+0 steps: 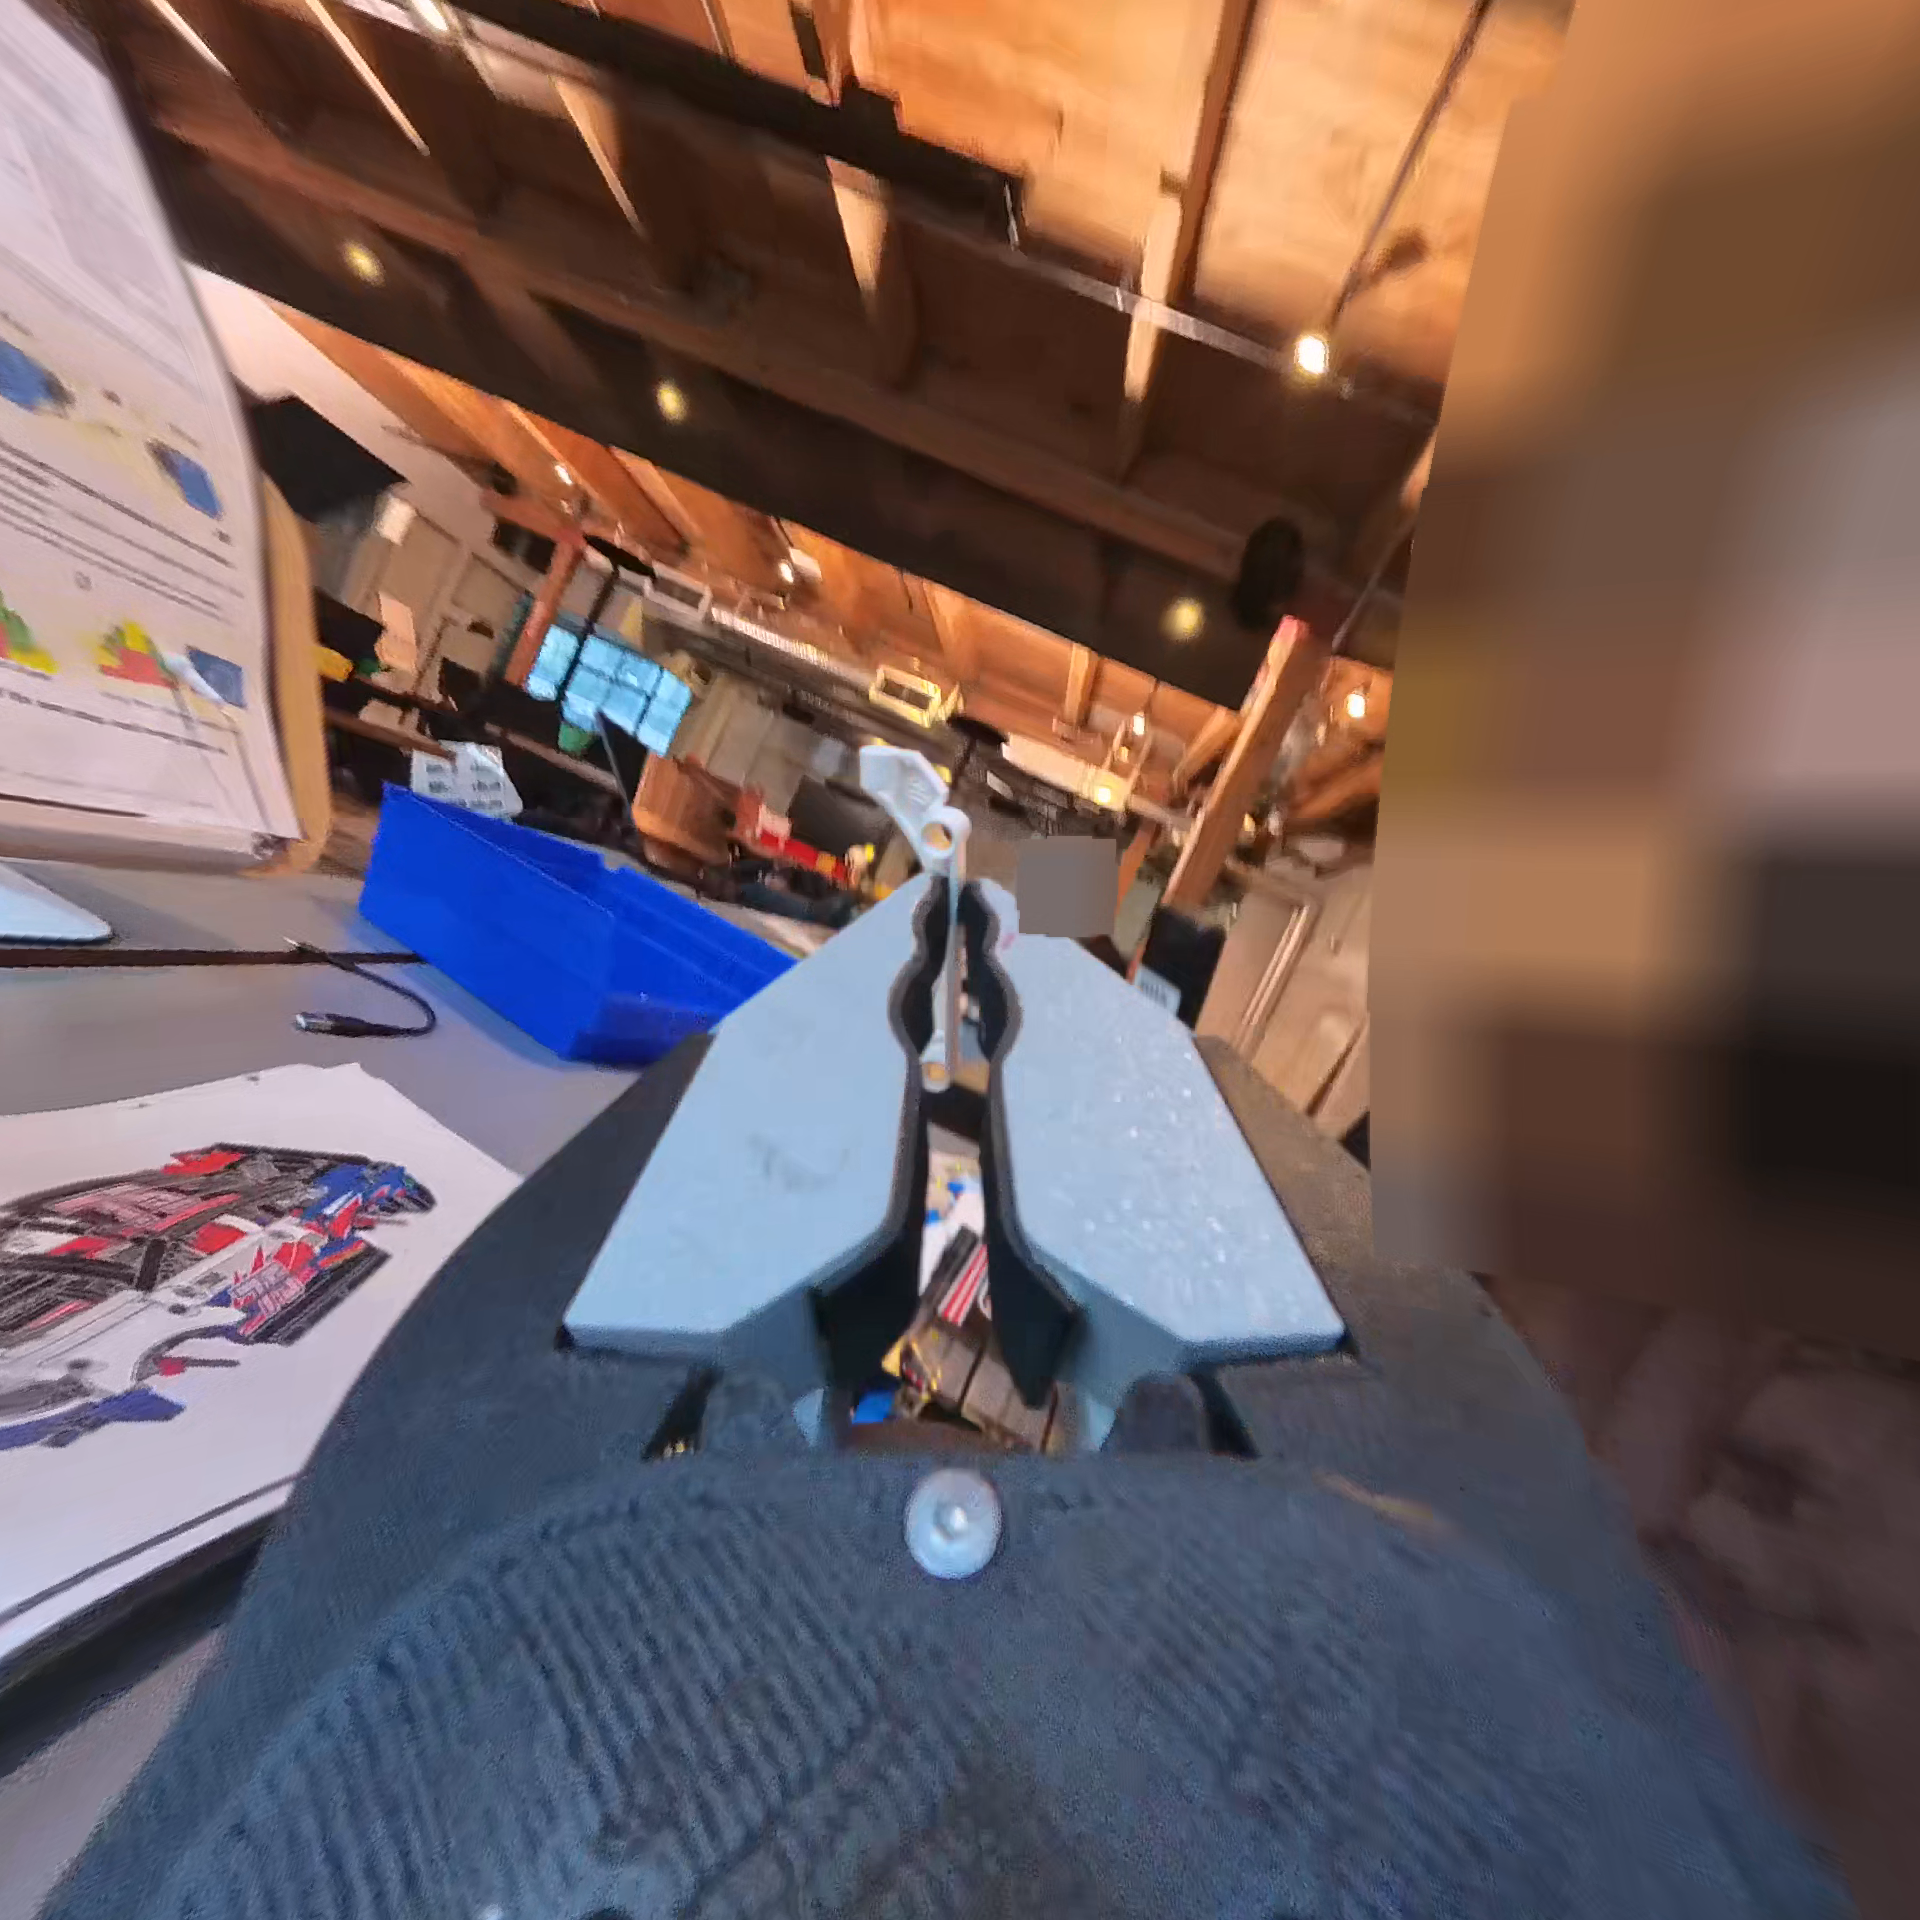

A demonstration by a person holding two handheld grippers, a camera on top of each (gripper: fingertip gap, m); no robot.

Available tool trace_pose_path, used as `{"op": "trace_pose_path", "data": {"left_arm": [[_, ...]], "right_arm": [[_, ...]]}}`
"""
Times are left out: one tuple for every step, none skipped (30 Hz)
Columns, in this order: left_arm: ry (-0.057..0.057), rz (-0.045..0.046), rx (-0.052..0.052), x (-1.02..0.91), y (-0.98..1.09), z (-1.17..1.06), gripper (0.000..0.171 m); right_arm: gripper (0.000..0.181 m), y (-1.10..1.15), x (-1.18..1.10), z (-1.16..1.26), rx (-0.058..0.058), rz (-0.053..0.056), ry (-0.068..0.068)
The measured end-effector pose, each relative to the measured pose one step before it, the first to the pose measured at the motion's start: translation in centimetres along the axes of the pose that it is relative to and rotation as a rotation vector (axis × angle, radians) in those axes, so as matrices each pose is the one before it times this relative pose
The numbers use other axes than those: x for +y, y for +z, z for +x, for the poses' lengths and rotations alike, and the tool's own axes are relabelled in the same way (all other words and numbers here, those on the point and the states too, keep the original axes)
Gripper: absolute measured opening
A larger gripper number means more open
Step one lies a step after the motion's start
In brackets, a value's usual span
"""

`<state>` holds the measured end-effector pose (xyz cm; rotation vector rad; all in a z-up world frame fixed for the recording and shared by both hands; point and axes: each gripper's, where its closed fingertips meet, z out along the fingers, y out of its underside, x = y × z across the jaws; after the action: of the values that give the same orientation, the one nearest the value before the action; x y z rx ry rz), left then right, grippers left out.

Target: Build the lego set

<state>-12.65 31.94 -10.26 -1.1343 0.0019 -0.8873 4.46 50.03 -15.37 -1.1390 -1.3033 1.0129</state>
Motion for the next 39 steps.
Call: {"op": "trace_pose_path", "data": {"left_arm": [[0.0427,-0.05459,0.0178,0.743,0.404,0.695,0.0],[0.0679,-0.06924,0.0021,0.784,0.464,0.576,0.0],[0.0679,-0.0714,-0.0225,0.626,0.503,0.218,0.0],[0.033,-0.05398,-0.0264,0.326,0.507,0.015,0.0],[-0.0226,-0.02637,-0.0273,0.024,0.515,-0.269,0.0],[-0.0755,0.00551,-0.0362,-0.287,0.486,-0.642,0.0],[-0.1066,0.03438,-0.0254,-0.541,0.45,-0.602,0.0],[-0.1114,0.03919,-0.0229,-0.557,0.448,-0.601,0.0],[-0.0817,0.02888,-0.0343,-0.457,0.448,-0.692,0.0],[-0.0324,0.02712,-0.0359,-0.512,0.428,-0.513,0.0],[-0.003,0.01826,-0.03,-0.45,0.441,-0.212,0.0],[-0.0019,0.00873,-0.0179,-0.354,0.459,0.141,0.0],[-0.0101,0.00786,0.0076,-0.339,0.464,0.603,0.0],[-0.0183,0.00706,0.0127,-0.302,0.449,0.668,0.0],[-0.0216,0.01005,0.0083,-0.3,0.411,0.569,0.0],[-0.0196,0.01254,0.0098,-0.293,0.366,0.517,0.0],[-0.0167,-0.00166,0.0111,-0.066,0.351,0.472,0.0],[-0.0109,-0.00467,0.0024,0.014,0.254,0.301,0.0],[-0.0033,0.01061,-0.0014,-0.137,0.108,0.182,0.0],[-0.0003,0.00524,0.0037,-0.025,0.047,0.176,0.0],[-0.0096,-0.00776,0.0063,0.169,0.038,0.115,0.0],[-0.0131,-0.00697,0.0086,0.209,-0.019,0.076,0.0],[-0.0087,-0.0062,0.0176,0.219,-0.043,0.131,0.0],[-0.0052,-0.01826,0.028,0.378,-0.042,0.189,0.0],[-0.0066,-0.03918,0.0322,0.675,0.008,0.158,0.0],[-0.0182,-0.04094,0.0234,0.731,-0.048,-0.013,0.0],[-0.0249,0.00335,0.011,0.195,-0.182,-0.177,0.0],[-0.0235,0.01447,0.013,0.024,-0.219,-0.105,0.0],[-0.0231,-0.00951,0.0124,0.286,-0.116,-0.046,0.0],[-0.0159,-0.01616,0.0075,0.364,-0.039,-0.017,0.0],[-0.0048,-0.00196,0.0031,0.203,-0.013,0.048,0.0],[0.0035,-0.00217,0.0037,0.202,0.049,0.137,0.0],[0.0056,-0.0156,0.0105,0.375,0.145,0.332,0.0],[0.0059,-0.02353,0.0203,0.503,0.216,0.571,0.0],[0.011,-0.02964,0.026,0.617,0.274,0.743,0.0],[0.0224,-0.03967,0.0218,0.779,0.303,0.751,0.0],[0.0292,-0.03884,0.0084,0.794,0.278,0.594,0.0],[0.0341,-0.04723,0.0071,0.931,0.269,0.542,0.0],[0.0399,-0.08792,0.011,1.511,0.326,0.508,0.0]], "right_arm": [[0.034,0.107,-0.66,-0.664,-0.0245,0.0047,-0.0003],[0.034,0.191,-0.692,-0.927,-0.0326,-0.0004,-0.0081],[0.034,0.319,-0.614,-1.0,-0.0352,-0.0111,-0.0103],[0.035,0.458,-0.491,-1.008,-0.0378,-0.0207,-0.0055],[0.036,0.553,-0.413,-1.041,-0.0423,-0.027,-0.0044],[0.037,0.624,-0.345,-1.002,-0.0383,-0.0301,-0.0126],[0.038,0.668,-0.269,-0.728,-0.0194,-0.0371,-0.0227],[0.038,0.676,-0.172,-0.325,0.0064,-0.0483,-0.0284],[0.038,0.624,-0.197,-0.004,0.0236,-0.0526,-0.0332],[0.039,0.502,-0.381,0.169,0.0305,-0.0431,-0.0381],[0.04,0.376,-0.648,0.18,0.0264,-0.0238,-0.0401],[0.04,0.284,-0.845,0.079,0.0136,-0.0034,-0.0386],[0.04,0.29,-0.835,0.042,0.0052,0.0046,-0.0331],[0.04,0.407,-0.621,0.054,0.0017,-0.0015,-0.0272],[0.042,0.514,-0.385,-0.011,-0.0024,-0.009,-0.0247],[0.043,0.584,-0.273,-0.046,-0.004,-0.0082,-0.024],[0.043,0.583,-0.208,-0.029,0.0002,-0.0026,-0.0232],[0.043,0.522,-0.124,0.03,0.0062,-0.0015,-0.022],[0.043,0.438,-0.04,0.087,0.0125,-0.0022,-0.0217],[0.043,0.327,-0.014,0.106,0.0153,-0.0023,-0.0205],[0.043,0.227,-0.049,0.03,0.0122,0.0009,-0.019],[0.043,0.134,-0.128,-0.049,0.0095,0.0058,-0.0173],[0.043,0.071,-0.14,-0.064,0.0109,0.0069,-0.0162],[0.043,0.038,-0.057,-0.05,0.0137,0.0035,-0.0155],[0.043,-0.011,0.056,-0.023,0.0167,-0.0005,-0.0114],[0.043,-0.068,0.119,-0.023,0.0162,-0.0003,-0.0033],[0.043,-0.145,0.091,-0.158,0.0078,0.0035,0.0036],[0.042,-0.206,0.064,-0.298,-0.0008,0.0053,0.0043],[0.041,-0.257,0.028,-0.293,-0.0011,0.0053,0.0008],[0.041,-0.27,-0.015,-0.228,0.0026,0.0041,-0.0012],[0.041,-0.265,-0.077,-0.21,0.0011,0.0028,-0.0005],[0.041,-0.236,-0.122,-0.291,-0.0067,0.0013,0.0029],[0.041,-0.206,-0.109,-0.403,-0.0172,-0.001,0.0106],[0.043,-0.268,-0.127,-0.469,-0.0251,0.0013,0.0217],[0.043,-0.395,-0.169,-0.439,-0.0264,0.0089,0.029],[0.043,-0.604,-0.185,-0.323,-0.0224,0.0148,0.0314],[0.043,-0.789,-0.174,-0.177,-0.0162,0.0164,0.0332],[0.043,-0.979,-0.192,-0.063,-0.0118,0.0167,0.0322],[0.043,-1.11,-0.203,-0.014,-0.0099,0.0161,0.0274]]}}
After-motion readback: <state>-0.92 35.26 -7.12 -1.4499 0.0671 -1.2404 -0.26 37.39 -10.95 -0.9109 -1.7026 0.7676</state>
